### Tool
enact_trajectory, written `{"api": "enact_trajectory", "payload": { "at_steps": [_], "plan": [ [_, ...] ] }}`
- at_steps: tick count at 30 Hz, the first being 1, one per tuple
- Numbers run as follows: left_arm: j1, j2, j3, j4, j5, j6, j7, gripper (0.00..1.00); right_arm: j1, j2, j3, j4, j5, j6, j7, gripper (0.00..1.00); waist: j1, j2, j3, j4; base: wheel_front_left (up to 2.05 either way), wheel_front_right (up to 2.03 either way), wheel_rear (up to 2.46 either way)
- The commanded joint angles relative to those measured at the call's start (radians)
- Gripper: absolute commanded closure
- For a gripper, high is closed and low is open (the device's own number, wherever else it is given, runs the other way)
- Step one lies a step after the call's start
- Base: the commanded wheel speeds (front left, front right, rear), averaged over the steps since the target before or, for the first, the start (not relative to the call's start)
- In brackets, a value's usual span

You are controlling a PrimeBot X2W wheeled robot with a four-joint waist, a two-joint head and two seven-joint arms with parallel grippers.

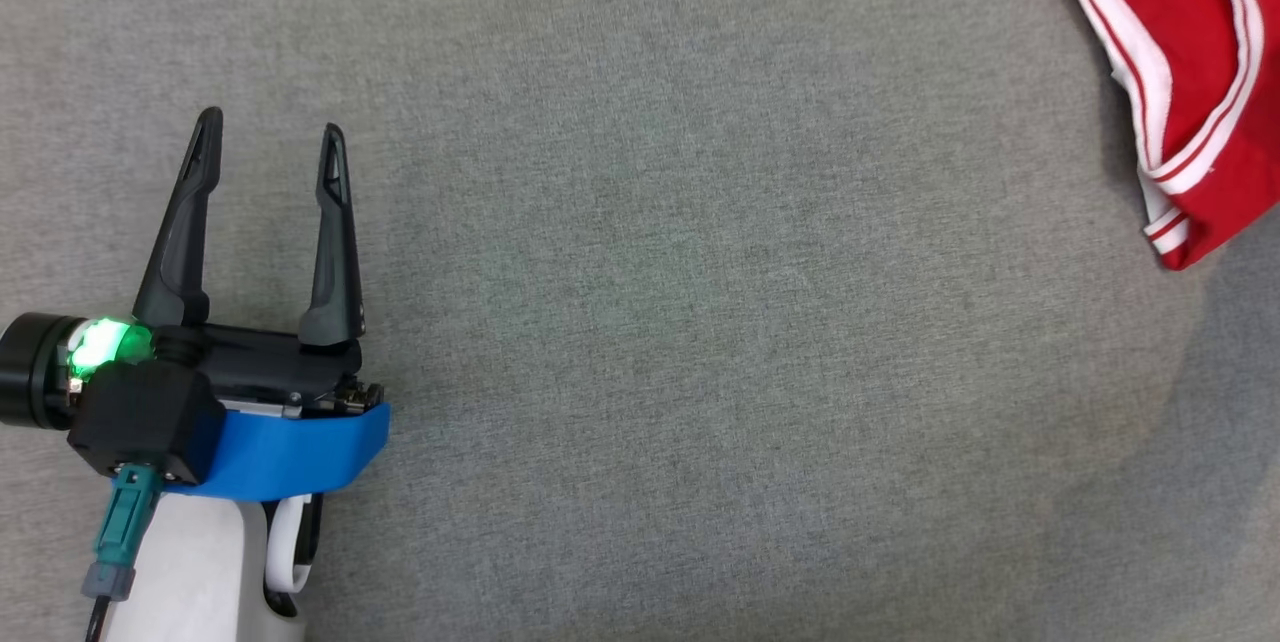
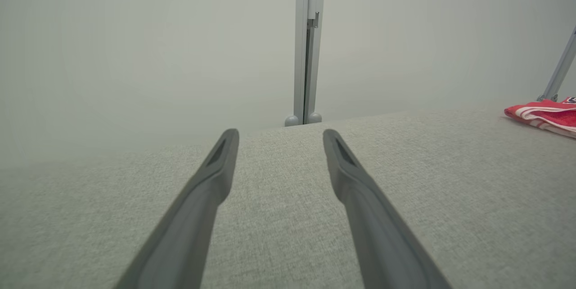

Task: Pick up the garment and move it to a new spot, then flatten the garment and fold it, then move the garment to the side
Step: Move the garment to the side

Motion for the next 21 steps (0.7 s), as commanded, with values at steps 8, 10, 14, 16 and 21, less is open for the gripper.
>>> {"api": "enact_trajectory", "payload": {
  "at_steps": [8,10,14,16,21],
  "plan": [
    [0.046,-0.006,0.011,0.052,-0.026,0.015,-0.017,0.0,0.049,0.062,0.002,-0.086,-0.01,0.0,-0.078,0.0,-0.0001,-0.0002,-0.13,0.003,0.0,0.0,0.0],
    [0.062,-0.012,0.013,0.066,-0.034,0.019,-0.019,0.0,0.085,0.078,0.006,-0.158,0.0,0.0,-0.081,0.0,-0.0001,-0.0002,-0.171,0.012,0.0,0.0,0.0],
    [0.104,-0.02,0.021,0.097,-0.048,0.021,-0.023,0.0,0.209,0.122,0.028,-0.326,0.042,0.0,-0.081,0.0,-0.0001,-0.0002,-0.252,0.027,0.0,0.0,0.0],
    [0.13,-0.025,0.027,0.109,-0.054,0.026,-0.024,0.0,0.277,0.135,0.046,-0.414,0.066,0.0,-0.082,0.0,-0.0001,-0.0002,-0.291,0.036,0.0,0.0,0.0],
    [0.194,-0.036,0.041,0.128,-0.069,0.025,-0.025,0.0,0.465,0.177,0.075,-0.588,0.129,0.0,-0.082,0.0,-0.0001,-0.0002,-0.383,0.065,0.0,0.0,0.0]
  ]
}}
